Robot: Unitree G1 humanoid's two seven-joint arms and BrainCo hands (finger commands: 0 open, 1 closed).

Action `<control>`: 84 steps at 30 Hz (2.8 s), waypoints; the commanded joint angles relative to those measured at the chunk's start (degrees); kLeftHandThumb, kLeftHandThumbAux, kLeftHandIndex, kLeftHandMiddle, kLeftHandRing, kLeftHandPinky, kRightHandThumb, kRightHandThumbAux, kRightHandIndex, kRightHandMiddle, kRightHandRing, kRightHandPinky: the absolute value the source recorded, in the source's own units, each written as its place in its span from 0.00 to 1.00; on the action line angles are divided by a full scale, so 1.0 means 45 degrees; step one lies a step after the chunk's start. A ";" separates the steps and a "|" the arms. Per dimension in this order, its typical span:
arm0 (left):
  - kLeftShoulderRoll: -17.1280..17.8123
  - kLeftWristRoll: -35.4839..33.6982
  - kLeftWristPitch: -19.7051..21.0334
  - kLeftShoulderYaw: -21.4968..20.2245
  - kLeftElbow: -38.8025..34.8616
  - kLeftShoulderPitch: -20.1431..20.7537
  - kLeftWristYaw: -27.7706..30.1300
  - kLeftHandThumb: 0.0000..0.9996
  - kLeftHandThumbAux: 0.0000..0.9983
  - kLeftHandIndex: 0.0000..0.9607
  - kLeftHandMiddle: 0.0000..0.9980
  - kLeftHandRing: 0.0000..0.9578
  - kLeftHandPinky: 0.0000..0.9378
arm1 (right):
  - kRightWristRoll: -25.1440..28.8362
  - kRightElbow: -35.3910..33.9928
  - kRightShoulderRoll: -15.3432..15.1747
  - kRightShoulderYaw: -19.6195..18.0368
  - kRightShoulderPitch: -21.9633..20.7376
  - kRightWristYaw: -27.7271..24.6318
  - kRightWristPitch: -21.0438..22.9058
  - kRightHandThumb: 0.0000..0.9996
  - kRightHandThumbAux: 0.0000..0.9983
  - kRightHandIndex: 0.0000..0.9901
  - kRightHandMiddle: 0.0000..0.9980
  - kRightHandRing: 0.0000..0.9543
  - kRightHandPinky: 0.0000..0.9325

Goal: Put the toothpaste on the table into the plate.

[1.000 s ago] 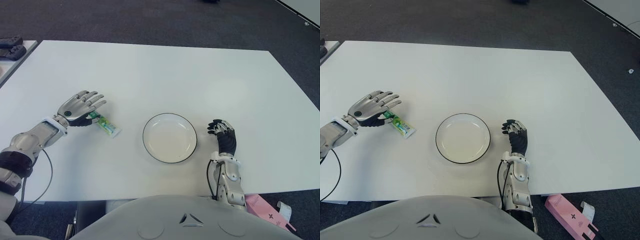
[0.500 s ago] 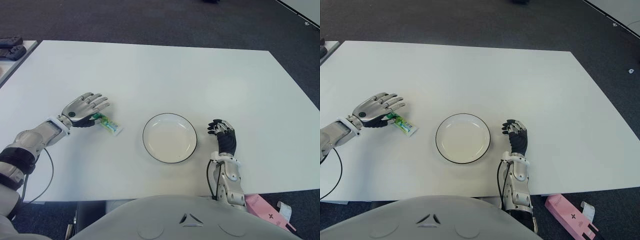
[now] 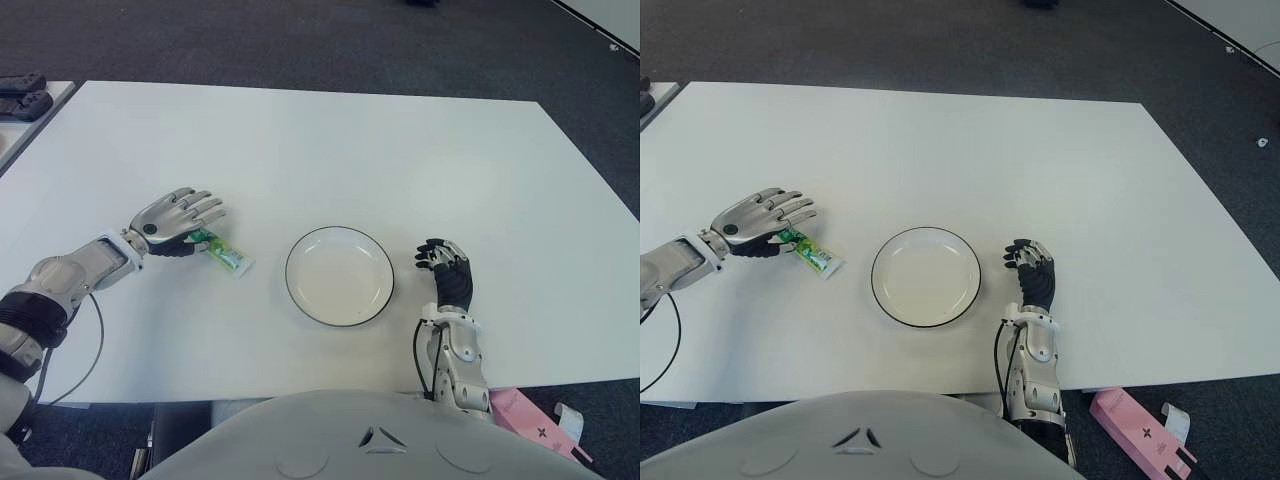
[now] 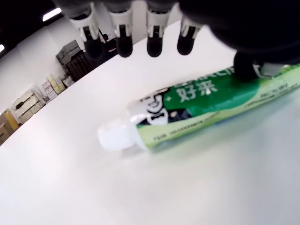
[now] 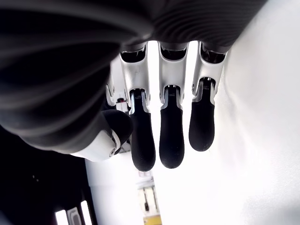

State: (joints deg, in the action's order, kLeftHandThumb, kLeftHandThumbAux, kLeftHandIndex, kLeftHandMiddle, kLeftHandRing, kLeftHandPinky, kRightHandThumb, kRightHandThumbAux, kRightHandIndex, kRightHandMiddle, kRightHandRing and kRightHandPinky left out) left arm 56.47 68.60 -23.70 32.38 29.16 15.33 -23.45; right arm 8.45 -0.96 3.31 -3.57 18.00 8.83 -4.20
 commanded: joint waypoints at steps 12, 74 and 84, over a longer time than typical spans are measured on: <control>0.0611 0.0303 -0.1175 0.0573 -0.0796 -0.0204 0.1767 0.49 0.16 0.00 0.00 0.00 0.01 | 0.0246 0.0408 0.0531 -0.0014 0.0649 -0.0001 0.0594 0.71 0.72 0.43 0.54 0.56 0.57; -0.5983 -0.7986 0.7354 -0.2388 -0.2669 -0.3560 0.8482 0.20 0.42 0.07 0.11 0.21 0.34 | 0.0120 0.0468 0.0520 -0.0083 0.0464 0.0156 0.0665 0.71 0.72 0.43 0.54 0.55 0.56; -0.5948 -0.8284 0.7488 -0.2629 -0.3074 -0.3786 0.8479 0.22 0.45 0.11 0.16 0.26 0.38 | 0.0127 0.0367 0.0538 -0.0095 0.0534 0.0207 0.0728 0.71 0.73 0.43 0.54 0.55 0.56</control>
State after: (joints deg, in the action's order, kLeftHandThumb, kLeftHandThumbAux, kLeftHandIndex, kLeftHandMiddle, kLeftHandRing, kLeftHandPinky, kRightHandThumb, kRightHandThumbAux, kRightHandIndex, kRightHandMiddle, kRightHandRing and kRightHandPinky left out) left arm 31.76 34.30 7.94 18.05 12.49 3.11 7.53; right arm 8.59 -1.60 3.35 -3.70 18.87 9.10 -4.04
